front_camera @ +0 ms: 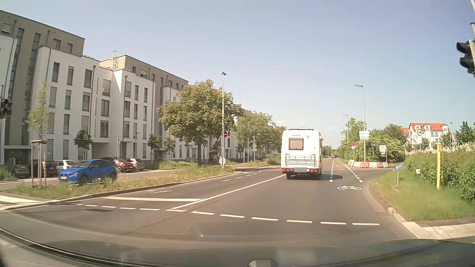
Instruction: Follow the waypoints while adhering to traffic rules and regulations
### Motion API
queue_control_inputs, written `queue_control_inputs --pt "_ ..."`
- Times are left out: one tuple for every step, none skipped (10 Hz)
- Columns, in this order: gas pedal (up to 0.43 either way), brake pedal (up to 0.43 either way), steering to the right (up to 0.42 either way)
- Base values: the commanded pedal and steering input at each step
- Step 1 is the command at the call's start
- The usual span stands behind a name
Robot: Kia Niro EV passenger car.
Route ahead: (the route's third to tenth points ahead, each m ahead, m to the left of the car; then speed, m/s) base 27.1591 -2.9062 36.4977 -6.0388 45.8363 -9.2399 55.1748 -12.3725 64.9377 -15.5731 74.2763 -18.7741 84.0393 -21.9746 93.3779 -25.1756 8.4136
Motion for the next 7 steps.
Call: queue_control_inputs --pt "0.228 0.0 0.146" --pt "0.228 0.0 0.138" --pt "0.24 0.0 0.132" --pt "0.24 0.0 0.126" --pt "0.24 0.0 0.118" --pt "0.24 0.0 0.11" --pt "0.24 0.0 0.099"
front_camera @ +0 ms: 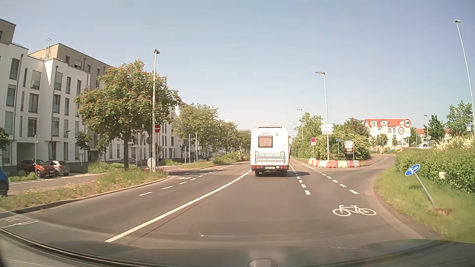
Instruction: Follow the waypoints while adhering to traffic rules and regulations
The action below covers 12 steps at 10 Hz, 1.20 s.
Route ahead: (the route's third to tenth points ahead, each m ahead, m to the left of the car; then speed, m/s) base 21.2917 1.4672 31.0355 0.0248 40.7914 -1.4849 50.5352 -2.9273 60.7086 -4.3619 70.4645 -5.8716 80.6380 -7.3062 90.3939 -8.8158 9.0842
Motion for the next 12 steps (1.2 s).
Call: queue_control_inputs --pt "0.24 0.0 0.093" --pt "0.24 0.0 0.086" --pt "0.24 0.0 0.077" --pt "0.24 0.0 0.062" --pt "0.24 0.0 0.049" --pt "0.24 0.0 0.037" --pt "0.228 0.0 0.024" --pt "0.209 0.0 0.013" --pt "0.177 0.0 0.013" --pt "0.169 0.0 0.012" --pt "0.169 0.0 0.009" --pt "0.169 0.0 0.007"
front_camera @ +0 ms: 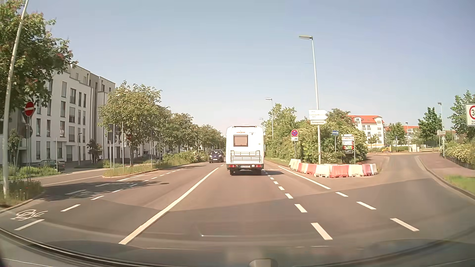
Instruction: Follow the waypoints while adhering to traffic rules and regulations
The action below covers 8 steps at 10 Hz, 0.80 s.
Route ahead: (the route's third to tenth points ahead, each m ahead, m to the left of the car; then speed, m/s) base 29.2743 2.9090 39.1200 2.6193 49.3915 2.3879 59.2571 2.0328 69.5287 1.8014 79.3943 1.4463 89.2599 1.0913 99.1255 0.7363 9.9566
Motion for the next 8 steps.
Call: queue_control_inputs --pt "0.169 0.0 0.005" --pt "0.157 0.0 -0.001" --pt "0.157 0.0 -0.003" --pt "0.157 0.0 -0.002" --pt "0.157 0.0 -0.002" --pt "0.157 0.0 -0.001" --pt "0.157 0.0 -0.001" --pt "0.157 0.0 -0.002"
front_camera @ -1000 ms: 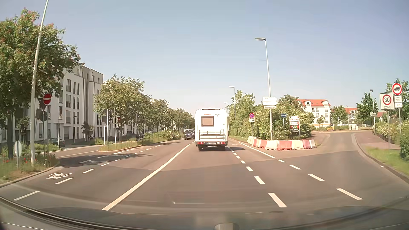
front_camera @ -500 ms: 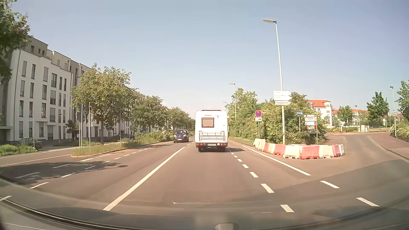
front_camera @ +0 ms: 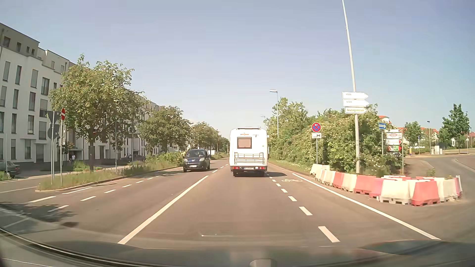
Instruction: Follow the waypoints while adhering to traffic rules and regulations
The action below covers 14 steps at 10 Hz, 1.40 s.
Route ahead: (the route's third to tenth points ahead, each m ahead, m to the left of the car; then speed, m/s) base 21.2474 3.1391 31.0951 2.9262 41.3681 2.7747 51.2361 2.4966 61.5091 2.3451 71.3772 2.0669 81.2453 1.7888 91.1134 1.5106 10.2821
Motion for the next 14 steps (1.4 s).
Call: queue_control_inputs --pt "0.157 0.0 -0.001" --pt "0.157 0.0 -0.002" --pt "0.157 0.0 -0.001" --pt "0.157 0.0 0.0" --pt "0.157 0.0 0.003" --pt "0.157 0.0 0.008" --pt "0.157 0.0 0.008" --pt "0.157 0.0 0.008" --pt "0.157 0.0 0.008" --pt "0.157 0.0 0.008" --pt "0.157 0.0 0.008" --pt "0.157 0.0 0.008" --pt "0.157 0.0 0.007" --pt "0.157 0.0 0.007"
